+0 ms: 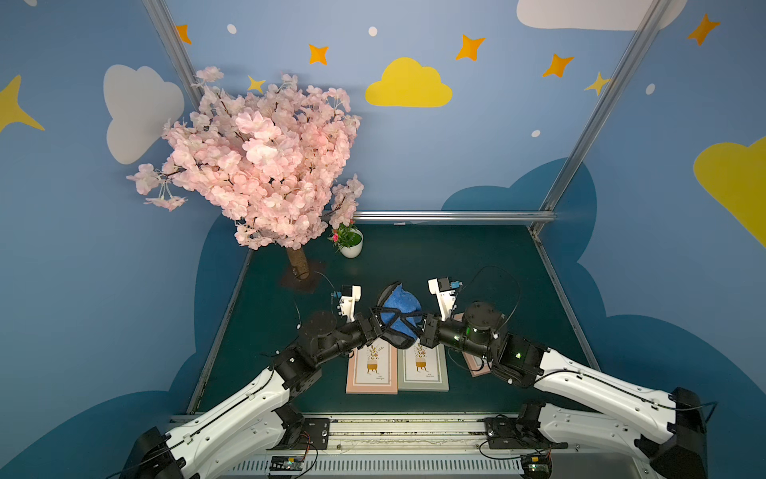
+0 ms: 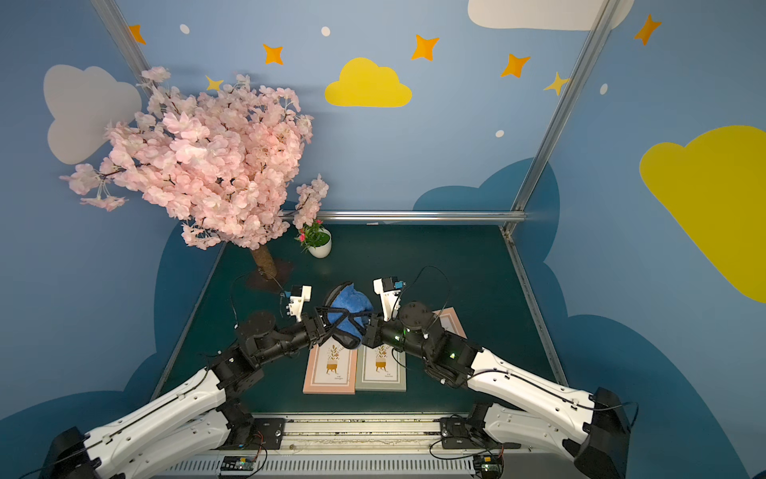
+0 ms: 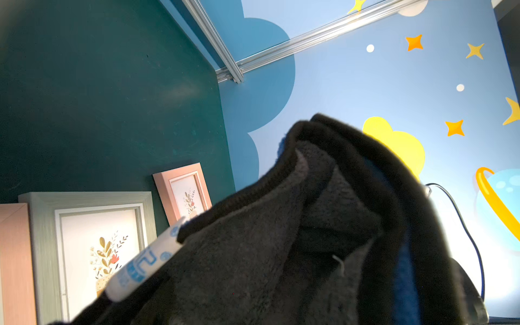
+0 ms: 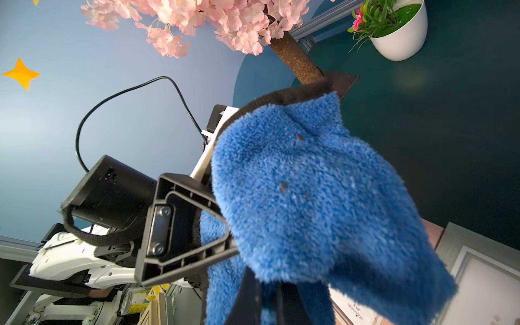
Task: Wipe the picture frame with a cloth
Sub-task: Adjust the cleaning item.
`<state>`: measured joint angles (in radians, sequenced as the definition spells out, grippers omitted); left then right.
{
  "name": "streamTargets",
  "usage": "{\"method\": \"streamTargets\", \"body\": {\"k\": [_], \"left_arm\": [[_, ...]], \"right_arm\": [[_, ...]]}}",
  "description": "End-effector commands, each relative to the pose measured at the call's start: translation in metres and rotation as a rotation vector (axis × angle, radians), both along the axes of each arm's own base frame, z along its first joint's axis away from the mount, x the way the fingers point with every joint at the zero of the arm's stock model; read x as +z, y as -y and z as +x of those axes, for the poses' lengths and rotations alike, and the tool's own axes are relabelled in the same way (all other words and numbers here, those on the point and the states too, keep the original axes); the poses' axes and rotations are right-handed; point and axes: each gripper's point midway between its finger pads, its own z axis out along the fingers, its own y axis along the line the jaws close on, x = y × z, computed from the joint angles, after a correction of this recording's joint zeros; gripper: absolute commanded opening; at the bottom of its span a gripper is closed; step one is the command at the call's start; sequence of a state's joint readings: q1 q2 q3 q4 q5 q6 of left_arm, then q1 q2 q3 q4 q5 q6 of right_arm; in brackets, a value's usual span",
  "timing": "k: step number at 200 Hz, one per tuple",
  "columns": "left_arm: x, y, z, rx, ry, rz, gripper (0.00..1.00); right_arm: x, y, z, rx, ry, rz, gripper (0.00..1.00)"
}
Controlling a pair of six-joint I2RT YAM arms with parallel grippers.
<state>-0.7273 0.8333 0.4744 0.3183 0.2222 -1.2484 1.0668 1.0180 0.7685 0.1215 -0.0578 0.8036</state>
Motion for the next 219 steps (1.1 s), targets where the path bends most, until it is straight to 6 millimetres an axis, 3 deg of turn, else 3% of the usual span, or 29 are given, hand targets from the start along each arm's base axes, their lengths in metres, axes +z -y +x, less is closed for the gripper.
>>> {"method": "streamTargets", "body": {"k": [1,43,86,119,152,181,219], "left_arm": [[0.008,-0.005,0.012,0.076,-0.004,-0.056,0.81],[0.01,0.007,0.014,0.042,-0.028,-0.082,0.64],[0.006,0.0,0.013,0.071,-0.034,-0.069,0.31],[0.008,0.0,0.01,0.063,-0.036,-0.074,0.13],[0.0,-0.013,0.007,0.102,-0.031,0.005,0.03],[-0.008,-0.048,0.002,0.207,0.001,0.175,0.03],[-0.028,-0.082,-0.014,0.205,0.016,0.501,0.03]], "right_arm": [[0.021,-0.009,-0.008,0.051,0.031,0.059,0.0],[0.012,-0.014,-0.01,0.063,0.018,0.041,0.0],[0.006,-0.014,-0.009,0.055,0.009,0.021,0.0],[0.003,-0.013,-0.007,0.046,0.002,0.012,0.0],[-0.002,-0.005,-0.002,0.002,0.013,-0.04,0.37],[-0.006,0.012,-0.001,-0.036,0.028,-0.1,0.69],[-0.031,0.037,-0.008,-0.061,0.029,-0.228,0.74]]}}
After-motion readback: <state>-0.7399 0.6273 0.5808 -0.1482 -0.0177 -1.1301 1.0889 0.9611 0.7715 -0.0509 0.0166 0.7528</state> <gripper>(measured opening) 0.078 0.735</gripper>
